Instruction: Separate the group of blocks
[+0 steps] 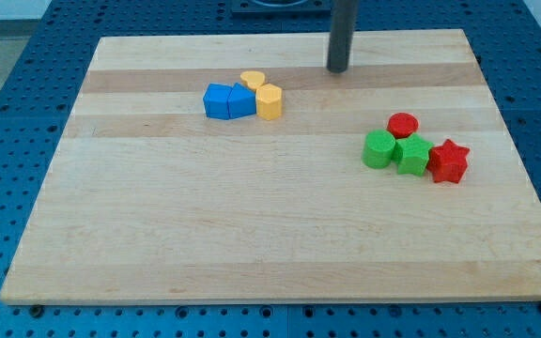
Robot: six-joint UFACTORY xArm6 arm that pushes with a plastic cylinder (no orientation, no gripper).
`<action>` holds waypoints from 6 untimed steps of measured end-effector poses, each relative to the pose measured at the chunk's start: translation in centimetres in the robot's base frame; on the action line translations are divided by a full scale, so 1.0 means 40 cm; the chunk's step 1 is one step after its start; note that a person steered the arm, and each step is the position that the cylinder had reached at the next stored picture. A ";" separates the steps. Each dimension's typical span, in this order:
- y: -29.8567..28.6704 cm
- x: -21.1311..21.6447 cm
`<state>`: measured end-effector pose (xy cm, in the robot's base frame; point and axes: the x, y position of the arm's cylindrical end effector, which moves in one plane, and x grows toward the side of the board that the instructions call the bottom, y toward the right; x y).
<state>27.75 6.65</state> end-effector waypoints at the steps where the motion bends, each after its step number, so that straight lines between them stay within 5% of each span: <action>1: -0.080 0.016; 6: -0.244 0.103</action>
<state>31.88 -3.12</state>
